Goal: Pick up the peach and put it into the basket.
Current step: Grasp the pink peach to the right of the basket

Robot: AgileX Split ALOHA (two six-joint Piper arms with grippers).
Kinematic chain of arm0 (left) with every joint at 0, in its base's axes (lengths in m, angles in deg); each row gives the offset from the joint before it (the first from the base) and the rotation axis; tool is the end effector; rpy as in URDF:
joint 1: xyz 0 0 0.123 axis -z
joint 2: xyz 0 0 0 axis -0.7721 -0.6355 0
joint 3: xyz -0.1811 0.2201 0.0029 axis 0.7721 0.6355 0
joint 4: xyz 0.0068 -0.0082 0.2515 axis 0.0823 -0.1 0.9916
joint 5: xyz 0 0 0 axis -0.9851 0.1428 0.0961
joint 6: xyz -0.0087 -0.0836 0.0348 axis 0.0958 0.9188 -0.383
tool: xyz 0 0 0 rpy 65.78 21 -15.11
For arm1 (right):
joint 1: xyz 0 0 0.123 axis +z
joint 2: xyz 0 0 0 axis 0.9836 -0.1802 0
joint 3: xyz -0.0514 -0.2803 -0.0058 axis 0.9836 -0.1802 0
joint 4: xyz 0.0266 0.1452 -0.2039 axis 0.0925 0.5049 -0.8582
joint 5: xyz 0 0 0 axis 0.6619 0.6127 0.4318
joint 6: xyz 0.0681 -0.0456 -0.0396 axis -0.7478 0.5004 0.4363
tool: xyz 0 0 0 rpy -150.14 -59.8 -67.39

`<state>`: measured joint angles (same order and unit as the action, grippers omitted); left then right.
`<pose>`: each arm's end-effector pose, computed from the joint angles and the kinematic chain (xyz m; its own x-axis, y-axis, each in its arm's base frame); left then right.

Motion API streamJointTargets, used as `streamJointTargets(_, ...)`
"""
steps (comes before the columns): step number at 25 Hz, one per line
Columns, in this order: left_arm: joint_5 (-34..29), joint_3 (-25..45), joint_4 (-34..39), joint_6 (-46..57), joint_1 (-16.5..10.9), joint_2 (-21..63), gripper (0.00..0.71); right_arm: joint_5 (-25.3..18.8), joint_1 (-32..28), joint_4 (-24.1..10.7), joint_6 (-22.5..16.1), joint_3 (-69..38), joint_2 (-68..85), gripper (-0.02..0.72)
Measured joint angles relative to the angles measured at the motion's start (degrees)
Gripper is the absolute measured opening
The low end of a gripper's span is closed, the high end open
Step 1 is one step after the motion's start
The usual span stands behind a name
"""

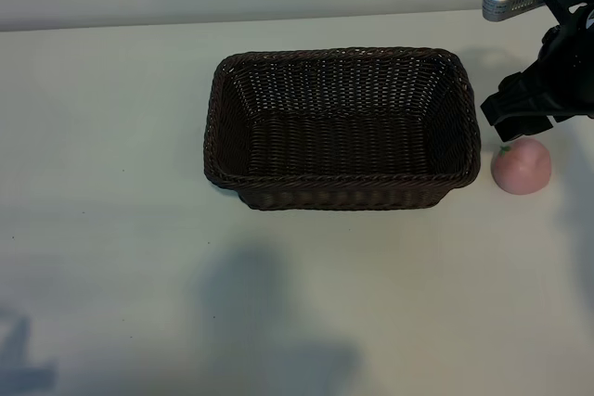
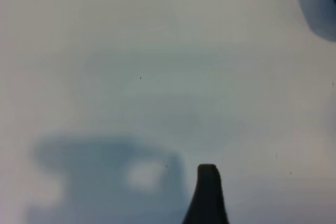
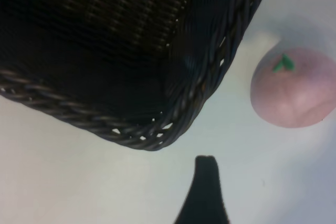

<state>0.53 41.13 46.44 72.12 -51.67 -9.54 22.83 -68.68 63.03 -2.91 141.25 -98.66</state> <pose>-0.0005 -0.0020 0.2788 -0.4990 -0.0043 -0.8666 0.0032 1.0000 -0.0068 0.3038 0.0665 0.2688 -0.9071 -0.2883 -0.3067 -0.3166 0.9475 0.0457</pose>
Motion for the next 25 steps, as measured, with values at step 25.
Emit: streamJointTargets(25, -0.4, 0.6, -0.1, 0.0, 0.1, 2.9, 0.594, 4.7, 0.0, -3.5, -3.6, 0.0, 0.0, 0.589)
